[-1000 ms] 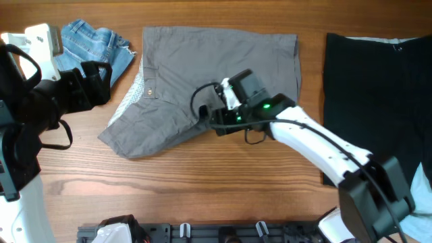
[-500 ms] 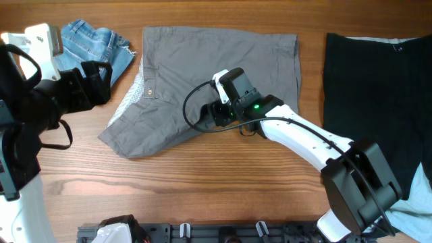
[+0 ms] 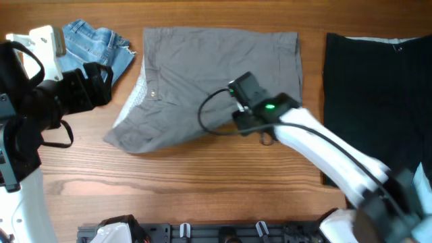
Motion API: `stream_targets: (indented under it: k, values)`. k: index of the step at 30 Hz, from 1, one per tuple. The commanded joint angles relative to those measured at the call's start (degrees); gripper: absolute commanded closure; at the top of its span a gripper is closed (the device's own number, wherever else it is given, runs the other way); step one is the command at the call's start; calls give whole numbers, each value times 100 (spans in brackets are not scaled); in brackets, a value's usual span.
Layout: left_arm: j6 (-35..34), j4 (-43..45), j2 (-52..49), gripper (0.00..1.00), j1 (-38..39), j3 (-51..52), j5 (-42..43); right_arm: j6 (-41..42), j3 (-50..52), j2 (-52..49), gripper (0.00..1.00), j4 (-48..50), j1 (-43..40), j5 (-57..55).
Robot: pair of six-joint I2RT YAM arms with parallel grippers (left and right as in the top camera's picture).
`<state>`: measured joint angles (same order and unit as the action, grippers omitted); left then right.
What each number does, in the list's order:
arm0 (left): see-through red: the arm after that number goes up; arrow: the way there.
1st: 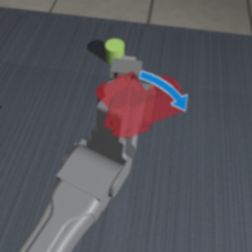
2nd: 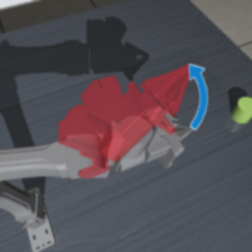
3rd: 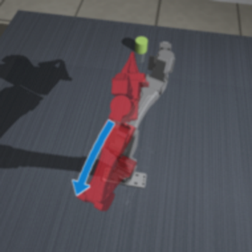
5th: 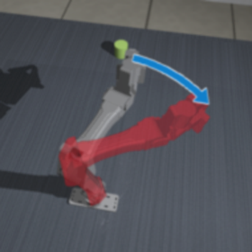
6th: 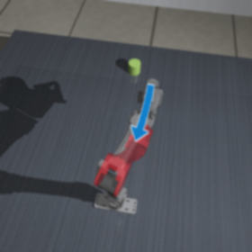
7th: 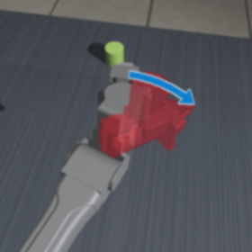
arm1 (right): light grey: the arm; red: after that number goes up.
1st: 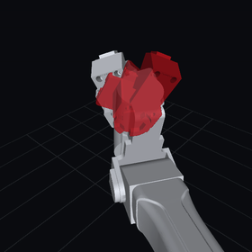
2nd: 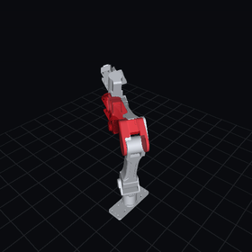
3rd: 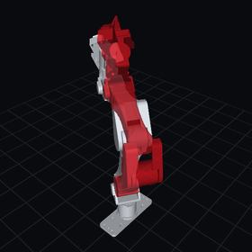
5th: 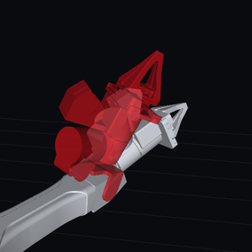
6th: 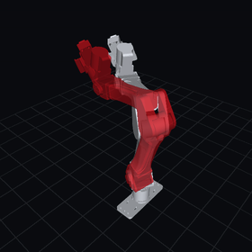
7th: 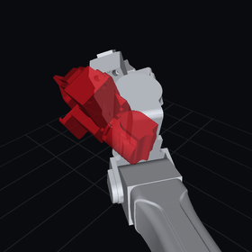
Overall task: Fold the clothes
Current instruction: 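Release the leg and pull the right gripper back to the right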
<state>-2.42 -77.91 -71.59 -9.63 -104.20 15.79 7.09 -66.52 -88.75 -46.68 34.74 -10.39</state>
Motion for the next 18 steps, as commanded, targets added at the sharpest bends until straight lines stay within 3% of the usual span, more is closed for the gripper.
stream_targets:
  k: [1,8,18]
  values:
    - [68,-260,-9,0,24,-15,-131,-116,-302,1318,96,-879,-177,-715]
    - [22,-1014,-52,0,24,87,-131,-466,-302,2297,96,-2074,-177,-105]
    - [-149,-1237,-326,1,26,1460,146,-229,-299,2155,96,-2417,-177,-24]
